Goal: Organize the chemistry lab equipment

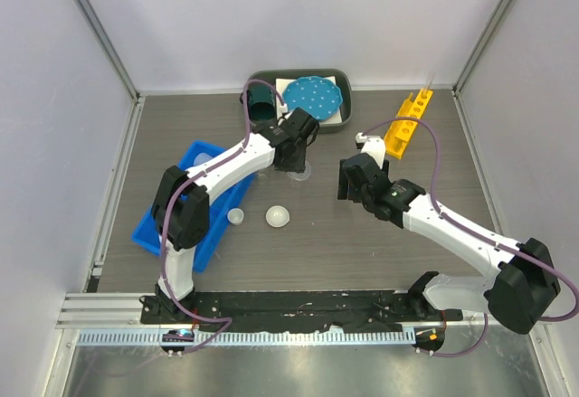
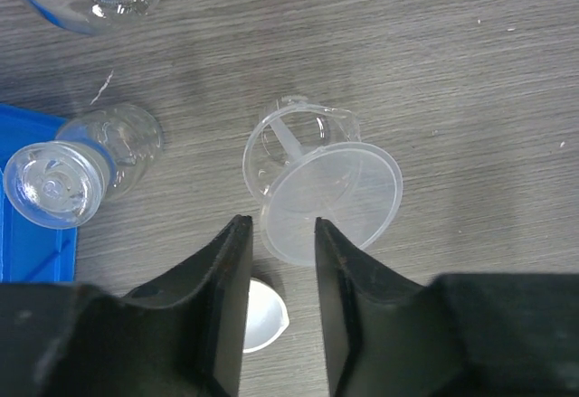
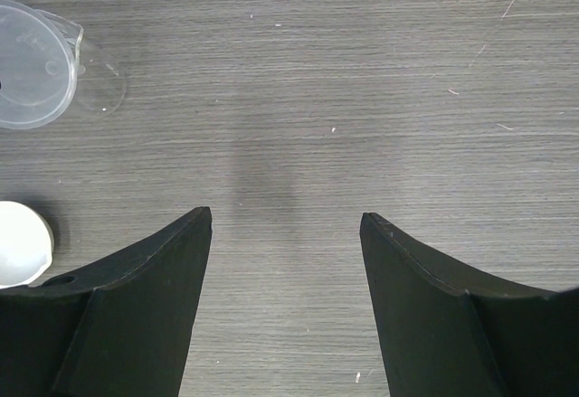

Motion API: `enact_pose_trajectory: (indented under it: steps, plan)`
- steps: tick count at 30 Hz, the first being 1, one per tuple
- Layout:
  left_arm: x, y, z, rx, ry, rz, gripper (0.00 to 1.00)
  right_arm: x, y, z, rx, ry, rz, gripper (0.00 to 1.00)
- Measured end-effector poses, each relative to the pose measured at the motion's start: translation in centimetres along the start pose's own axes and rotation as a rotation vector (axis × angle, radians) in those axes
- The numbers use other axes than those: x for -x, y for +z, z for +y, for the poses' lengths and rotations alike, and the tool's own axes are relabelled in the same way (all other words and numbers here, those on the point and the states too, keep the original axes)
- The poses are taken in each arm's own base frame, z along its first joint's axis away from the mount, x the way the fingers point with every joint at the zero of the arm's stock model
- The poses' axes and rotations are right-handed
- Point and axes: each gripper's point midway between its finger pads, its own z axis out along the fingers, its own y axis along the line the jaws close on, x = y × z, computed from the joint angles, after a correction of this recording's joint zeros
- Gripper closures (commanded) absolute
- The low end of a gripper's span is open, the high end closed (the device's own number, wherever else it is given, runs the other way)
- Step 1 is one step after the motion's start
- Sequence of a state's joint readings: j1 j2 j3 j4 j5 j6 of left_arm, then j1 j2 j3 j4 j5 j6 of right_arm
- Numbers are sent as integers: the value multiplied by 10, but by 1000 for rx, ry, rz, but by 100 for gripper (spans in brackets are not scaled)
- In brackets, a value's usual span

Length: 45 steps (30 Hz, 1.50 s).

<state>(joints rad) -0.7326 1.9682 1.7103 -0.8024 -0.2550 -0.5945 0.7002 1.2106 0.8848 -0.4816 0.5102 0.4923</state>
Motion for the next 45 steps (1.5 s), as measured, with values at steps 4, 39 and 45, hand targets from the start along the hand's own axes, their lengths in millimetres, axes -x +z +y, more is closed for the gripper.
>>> enact_pose_trajectory:
  steps: [4, 39, 45]
  plan:
    - [2, 1, 0, 3, 0, -8, 79, -2, 1, 0, 1, 0, 0, 28]
    - [59, -145, 20, -121, -27, -233, 100, -2, -6, 3, 44, 17, -5, 28]
    - [60, -176, 68, -21, -72, -276, 100, 3, -13, 7, 78, 31, -16, 28]
